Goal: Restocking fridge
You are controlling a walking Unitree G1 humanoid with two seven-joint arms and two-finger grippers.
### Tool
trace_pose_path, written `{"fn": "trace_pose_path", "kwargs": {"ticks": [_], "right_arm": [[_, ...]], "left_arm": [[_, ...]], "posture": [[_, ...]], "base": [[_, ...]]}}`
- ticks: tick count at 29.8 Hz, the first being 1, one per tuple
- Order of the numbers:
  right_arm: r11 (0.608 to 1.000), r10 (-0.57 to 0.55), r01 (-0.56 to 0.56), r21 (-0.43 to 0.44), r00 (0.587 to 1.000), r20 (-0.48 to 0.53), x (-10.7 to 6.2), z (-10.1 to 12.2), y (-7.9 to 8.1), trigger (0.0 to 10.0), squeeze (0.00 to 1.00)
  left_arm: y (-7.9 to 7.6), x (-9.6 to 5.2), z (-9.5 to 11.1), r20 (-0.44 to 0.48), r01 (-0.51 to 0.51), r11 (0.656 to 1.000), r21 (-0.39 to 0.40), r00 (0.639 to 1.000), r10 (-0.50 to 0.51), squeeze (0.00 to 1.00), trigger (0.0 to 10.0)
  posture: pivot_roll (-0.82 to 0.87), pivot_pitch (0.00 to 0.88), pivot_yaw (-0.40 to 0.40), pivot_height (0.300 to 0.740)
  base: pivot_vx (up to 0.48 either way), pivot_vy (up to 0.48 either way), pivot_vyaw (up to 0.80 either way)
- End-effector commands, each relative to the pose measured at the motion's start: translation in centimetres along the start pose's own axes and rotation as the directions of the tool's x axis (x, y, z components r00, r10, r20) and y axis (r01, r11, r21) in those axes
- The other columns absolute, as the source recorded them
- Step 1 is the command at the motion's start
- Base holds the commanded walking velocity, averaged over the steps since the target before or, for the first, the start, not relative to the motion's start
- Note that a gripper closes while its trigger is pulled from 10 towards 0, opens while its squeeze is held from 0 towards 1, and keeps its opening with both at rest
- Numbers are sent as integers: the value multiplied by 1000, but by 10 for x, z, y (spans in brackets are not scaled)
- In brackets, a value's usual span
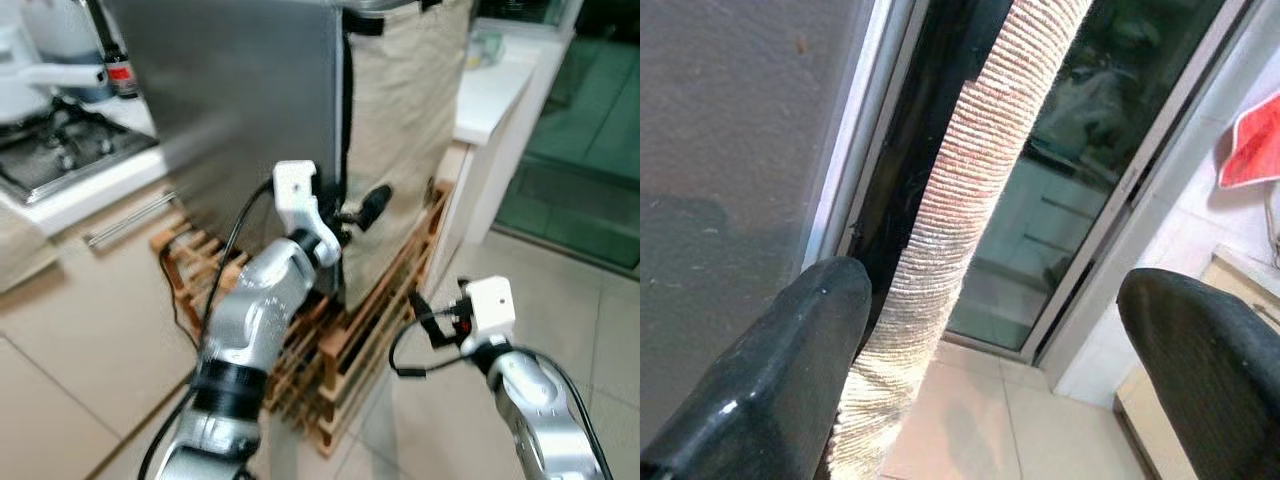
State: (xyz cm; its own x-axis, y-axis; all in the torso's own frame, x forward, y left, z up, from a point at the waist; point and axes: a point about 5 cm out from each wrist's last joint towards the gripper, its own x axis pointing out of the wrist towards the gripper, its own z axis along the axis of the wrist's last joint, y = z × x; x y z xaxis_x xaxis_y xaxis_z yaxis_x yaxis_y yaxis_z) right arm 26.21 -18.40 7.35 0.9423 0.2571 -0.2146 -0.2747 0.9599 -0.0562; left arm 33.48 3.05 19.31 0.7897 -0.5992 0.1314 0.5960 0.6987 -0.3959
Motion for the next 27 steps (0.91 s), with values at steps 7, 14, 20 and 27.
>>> {"fn": "trace_pose_path", "kwargs": {"ticks": [7,14,20,27], "right_arm": [[1000,13,-13,-8,999,49,1,18,2,10000,0],[999,34,-33,-19,999,42,3,20,5,10000,0],[999,47,-46,-22,998,47,6,22,6,10000,0],[1000,-24,22,14,981,191,13,47,2,10000,0]], "left_arm": [[-96,42,6,21,413,904,-109,910,-413,0,10000],[-131,38,18,103,601,773,-203,798,-593,0,10000],[-116,34,26,122,577,808,-120,816,-565,0,10000],[-48,13,53,181,319,946,53,929,-323,0,10000]], "posture": [[-314,0,105,740],[-302,0,90,740],[-276,0,71,740],[-232,0,51,740]], "base": [[0,0,0],[0,0,0],[0,0,0],[0,0,0]]}}
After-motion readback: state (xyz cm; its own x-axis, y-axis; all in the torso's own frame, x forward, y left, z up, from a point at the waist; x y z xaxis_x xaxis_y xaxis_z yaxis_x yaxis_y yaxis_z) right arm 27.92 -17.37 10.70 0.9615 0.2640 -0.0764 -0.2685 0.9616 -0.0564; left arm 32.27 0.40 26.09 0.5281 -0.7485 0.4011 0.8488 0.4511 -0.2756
